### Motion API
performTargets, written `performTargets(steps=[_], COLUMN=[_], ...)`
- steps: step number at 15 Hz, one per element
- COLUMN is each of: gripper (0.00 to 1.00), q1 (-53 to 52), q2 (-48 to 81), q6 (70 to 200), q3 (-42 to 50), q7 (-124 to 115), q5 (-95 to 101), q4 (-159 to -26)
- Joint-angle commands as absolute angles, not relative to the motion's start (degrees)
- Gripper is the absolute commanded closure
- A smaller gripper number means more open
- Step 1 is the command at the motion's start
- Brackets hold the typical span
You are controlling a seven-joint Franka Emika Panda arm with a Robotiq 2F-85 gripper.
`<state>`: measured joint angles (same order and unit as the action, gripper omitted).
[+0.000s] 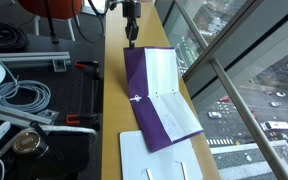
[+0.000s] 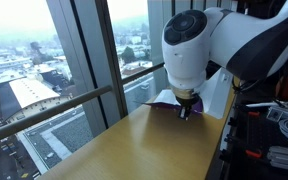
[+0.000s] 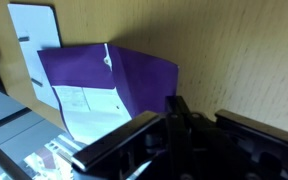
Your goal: Open the purple file holder
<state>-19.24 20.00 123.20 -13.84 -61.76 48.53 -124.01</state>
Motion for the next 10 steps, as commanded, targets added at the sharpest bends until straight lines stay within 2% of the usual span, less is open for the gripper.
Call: performTargets(steps=[1, 3, 4, 6, 10], gripper=[1.00, 1.00, 0.74, 0.66, 0.36], q1=[-20.4, -20.3, -20.3, -20.1, -18.4], q2=[20.6, 20.5, 20.5, 20.0, 16.2], q6=[121.6, 121.7, 121.8, 122.3, 126.7], q3=[-13.1, -12.8, -12.7, -12.6, -13.1], q7=[-62.6, -62.8, -62.9, -62.5, -59.4], q5=[45.7, 45.0, 44.6, 43.4, 39.1], q4=[-122.4, -122.3, -122.2, -122.5, -124.5])
